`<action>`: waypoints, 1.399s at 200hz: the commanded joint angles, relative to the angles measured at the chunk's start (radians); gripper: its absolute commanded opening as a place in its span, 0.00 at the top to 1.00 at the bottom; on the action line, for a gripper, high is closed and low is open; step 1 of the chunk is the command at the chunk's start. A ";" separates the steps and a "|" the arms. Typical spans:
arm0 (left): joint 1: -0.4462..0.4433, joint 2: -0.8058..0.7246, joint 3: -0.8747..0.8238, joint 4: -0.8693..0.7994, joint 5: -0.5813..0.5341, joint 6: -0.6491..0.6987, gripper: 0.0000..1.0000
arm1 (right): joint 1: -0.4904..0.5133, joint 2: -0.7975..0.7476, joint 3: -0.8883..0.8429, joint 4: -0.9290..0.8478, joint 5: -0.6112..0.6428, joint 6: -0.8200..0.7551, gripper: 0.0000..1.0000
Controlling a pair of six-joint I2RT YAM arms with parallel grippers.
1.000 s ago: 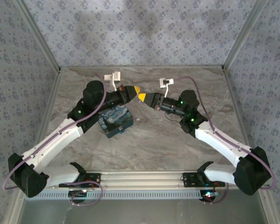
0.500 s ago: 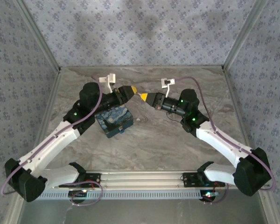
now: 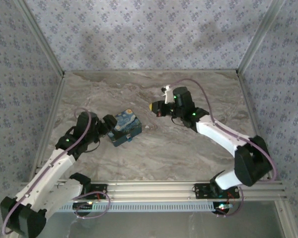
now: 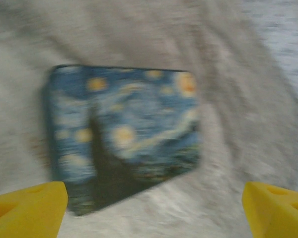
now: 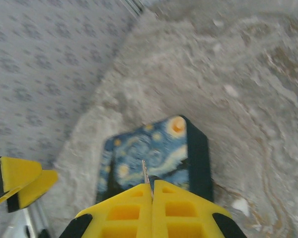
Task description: Unlock the padlock with the key
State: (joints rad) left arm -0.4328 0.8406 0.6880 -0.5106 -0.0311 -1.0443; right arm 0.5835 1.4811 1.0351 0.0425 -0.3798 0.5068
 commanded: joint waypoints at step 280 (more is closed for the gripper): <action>0.055 0.711 0.136 0.579 0.221 0.228 0.08 | 0.055 0.247 0.125 -0.392 0.423 -0.143 1.00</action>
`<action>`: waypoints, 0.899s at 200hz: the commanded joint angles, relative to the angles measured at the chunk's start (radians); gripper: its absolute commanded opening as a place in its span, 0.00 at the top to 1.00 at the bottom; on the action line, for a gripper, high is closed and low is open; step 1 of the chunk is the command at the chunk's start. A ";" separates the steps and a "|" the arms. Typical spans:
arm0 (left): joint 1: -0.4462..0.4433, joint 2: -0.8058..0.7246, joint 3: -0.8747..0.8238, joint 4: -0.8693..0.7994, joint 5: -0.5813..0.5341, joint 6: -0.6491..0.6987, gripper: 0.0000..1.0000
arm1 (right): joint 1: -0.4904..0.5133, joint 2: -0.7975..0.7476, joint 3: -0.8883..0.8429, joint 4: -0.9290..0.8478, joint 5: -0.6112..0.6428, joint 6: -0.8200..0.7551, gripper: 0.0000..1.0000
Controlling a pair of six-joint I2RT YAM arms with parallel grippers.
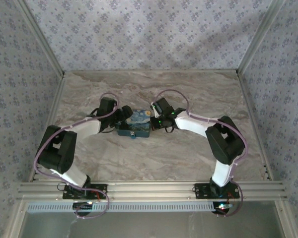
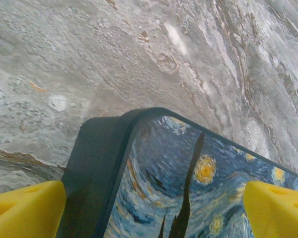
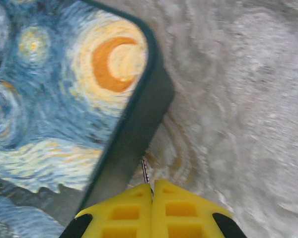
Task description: Unlock the padlock with the key
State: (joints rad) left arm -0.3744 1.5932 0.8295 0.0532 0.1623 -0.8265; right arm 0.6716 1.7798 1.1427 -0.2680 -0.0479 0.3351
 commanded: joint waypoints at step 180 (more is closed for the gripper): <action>-0.199 -0.410 -0.468 0.344 -0.016 0.206 0.02 | -0.012 0.370 0.684 -0.310 0.119 -0.126 1.00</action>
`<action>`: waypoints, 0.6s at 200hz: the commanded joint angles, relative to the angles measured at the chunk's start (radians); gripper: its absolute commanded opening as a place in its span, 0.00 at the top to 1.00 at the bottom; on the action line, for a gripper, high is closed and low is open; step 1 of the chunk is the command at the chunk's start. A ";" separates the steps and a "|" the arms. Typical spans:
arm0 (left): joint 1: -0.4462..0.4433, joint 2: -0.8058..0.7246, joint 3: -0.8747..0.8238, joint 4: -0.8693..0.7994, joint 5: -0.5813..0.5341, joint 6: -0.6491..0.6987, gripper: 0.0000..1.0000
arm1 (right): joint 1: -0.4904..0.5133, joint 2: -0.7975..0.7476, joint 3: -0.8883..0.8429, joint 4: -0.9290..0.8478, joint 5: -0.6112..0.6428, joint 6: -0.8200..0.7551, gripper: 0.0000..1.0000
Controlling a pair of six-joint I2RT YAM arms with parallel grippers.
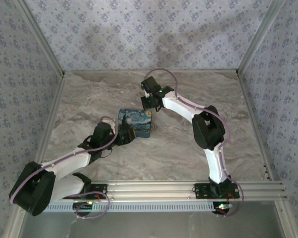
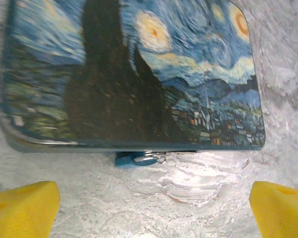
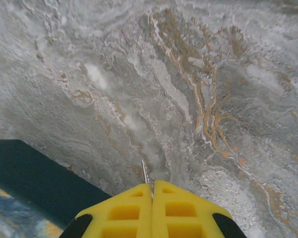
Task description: Unlock the padlock with the key
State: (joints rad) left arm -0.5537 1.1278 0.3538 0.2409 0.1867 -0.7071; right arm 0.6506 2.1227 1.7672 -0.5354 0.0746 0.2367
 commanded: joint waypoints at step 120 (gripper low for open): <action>-0.145 0.385 0.100 0.386 -0.038 0.285 0.07 | 0.042 0.140 0.141 -0.099 0.027 -0.063 1.00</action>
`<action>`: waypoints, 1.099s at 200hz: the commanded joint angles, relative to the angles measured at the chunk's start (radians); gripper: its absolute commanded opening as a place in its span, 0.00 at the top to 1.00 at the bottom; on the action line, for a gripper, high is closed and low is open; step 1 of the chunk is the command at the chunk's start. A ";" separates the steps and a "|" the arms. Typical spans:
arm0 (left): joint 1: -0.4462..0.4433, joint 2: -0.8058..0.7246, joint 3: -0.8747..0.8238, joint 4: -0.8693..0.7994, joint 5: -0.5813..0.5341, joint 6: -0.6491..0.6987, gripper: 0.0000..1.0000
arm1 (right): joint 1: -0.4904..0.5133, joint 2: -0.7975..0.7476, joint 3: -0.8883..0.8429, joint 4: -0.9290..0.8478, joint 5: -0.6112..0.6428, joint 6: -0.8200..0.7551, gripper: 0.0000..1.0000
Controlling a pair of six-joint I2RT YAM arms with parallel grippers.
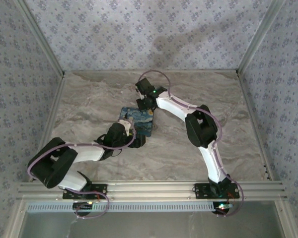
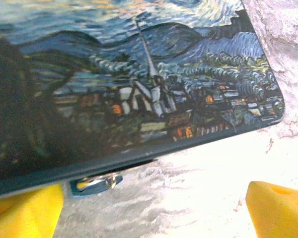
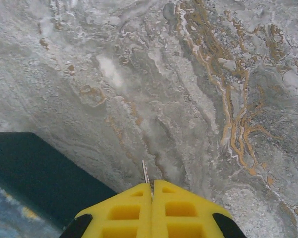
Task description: Unlock the padlock with the key
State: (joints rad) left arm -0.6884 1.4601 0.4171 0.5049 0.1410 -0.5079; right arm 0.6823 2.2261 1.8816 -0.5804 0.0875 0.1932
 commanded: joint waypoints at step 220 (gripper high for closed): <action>-0.071 0.171 0.159 0.225 0.089 0.305 0.28 | 0.027 0.047 -0.067 -0.026 -0.013 -0.032 1.00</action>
State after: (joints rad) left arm -0.7742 1.6157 0.5224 0.5896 0.1871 -0.1841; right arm 0.6804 2.2440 1.8793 -0.4950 0.1497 0.1638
